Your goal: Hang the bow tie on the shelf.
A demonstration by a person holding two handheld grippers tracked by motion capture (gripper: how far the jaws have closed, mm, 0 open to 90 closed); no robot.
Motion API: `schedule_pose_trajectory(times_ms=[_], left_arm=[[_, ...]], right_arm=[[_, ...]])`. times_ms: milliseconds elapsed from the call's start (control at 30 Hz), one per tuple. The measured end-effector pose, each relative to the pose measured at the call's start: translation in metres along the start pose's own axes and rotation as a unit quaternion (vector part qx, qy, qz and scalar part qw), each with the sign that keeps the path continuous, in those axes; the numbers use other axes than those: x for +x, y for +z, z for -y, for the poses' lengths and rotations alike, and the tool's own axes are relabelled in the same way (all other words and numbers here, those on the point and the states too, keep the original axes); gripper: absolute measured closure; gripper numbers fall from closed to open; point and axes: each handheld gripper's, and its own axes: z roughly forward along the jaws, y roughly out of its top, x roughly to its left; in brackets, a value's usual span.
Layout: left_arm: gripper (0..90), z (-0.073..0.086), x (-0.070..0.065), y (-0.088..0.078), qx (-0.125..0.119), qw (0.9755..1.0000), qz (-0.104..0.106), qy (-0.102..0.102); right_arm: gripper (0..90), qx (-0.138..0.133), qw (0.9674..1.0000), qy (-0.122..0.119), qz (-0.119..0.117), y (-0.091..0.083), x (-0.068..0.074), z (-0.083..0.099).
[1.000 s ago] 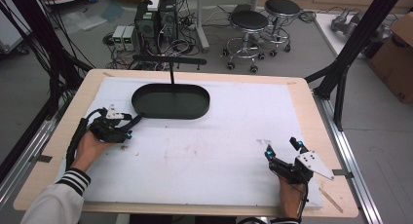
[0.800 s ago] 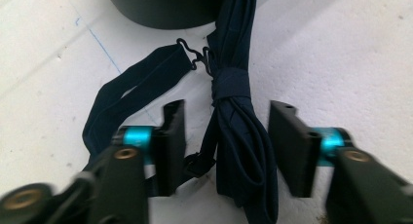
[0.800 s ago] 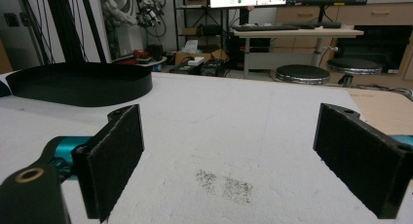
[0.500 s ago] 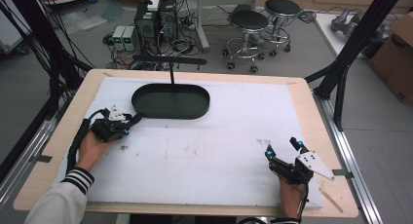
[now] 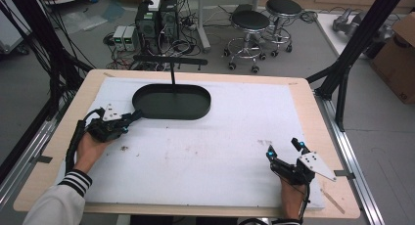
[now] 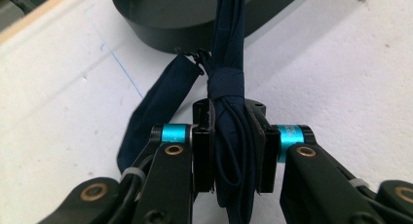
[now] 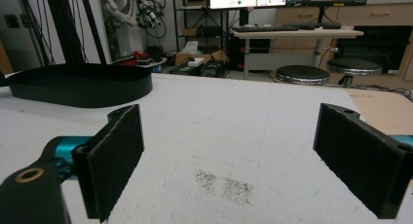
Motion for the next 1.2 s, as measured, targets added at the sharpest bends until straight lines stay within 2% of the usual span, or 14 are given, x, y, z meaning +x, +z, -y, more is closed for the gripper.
schedule_pose_trajectory(times_ms=[133,333,433,533,633,867,900,967,1000,1200], left_arm=[[75.3,-0.002,0.001,-0.005,-0.025,0.9996,-0.008,-0.013],[75.6,-0.003,0.002,-0.009,-0.047,0.9985,-0.022,-0.016],[75.7,-0.004,0.002,-0.011,-0.063,0.9972,-0.019,-0.033],[75.8,-0.004,0.003,-0.013,-0.076,0.9962,-0.014,-0.041],[75.8,-0.005,0.004,-0.016,-0.093,0.9949,-0.006,-0.039],[75.8,-0.012,0.009,-0.025,-0.121,0.9908,0.001,-0.061],[75.8,-0.014,0.010,-0.026,-0.125,0.9898,0.005,-0.068],[75.8,-0.018,0.010,-0.027,-0.126,0.9896,0.007,-0.068],[75.8,-0.020,0.011,-0.028,-0.132,0.9884,0.011,-0.074],[75.9,-0.027,0.013,-0.031,-0.142,0.9863,0.013,-0.082]], right_arm=[[10.2,0.000,1.0000,-0.002,0.000,0.000,0.000,0.000],[10.2,0.000,1.0000,0.000,0.000,0.000,0.000,0.000],[10.2,0.000,1.0000,0.000,-0.001,0.000,0.000,0.000],[10.2,-0.001,1.0000,-0.001,0.000,0.000,0.000,0.000],[10.2,-0.001,1.0000,-0.002,0.000,0.000,0.000,0.000],[10.2,0.001,1.0000,-0.002,0.000,0.000,0.000,0.000],[10.2,0.001,1.0000,-0.002,0.000,0.000,0.000,0.000],[10.2,0.001,1.0000,-0.001,0.000,0.000,0.000,0.000],[10.2,0.001,1.0000,-0.003,0.000,0.000,0.000,0.000],[10.2,0.000,1.0000,-0.004,0.000,0.001,0.000,0.000]])
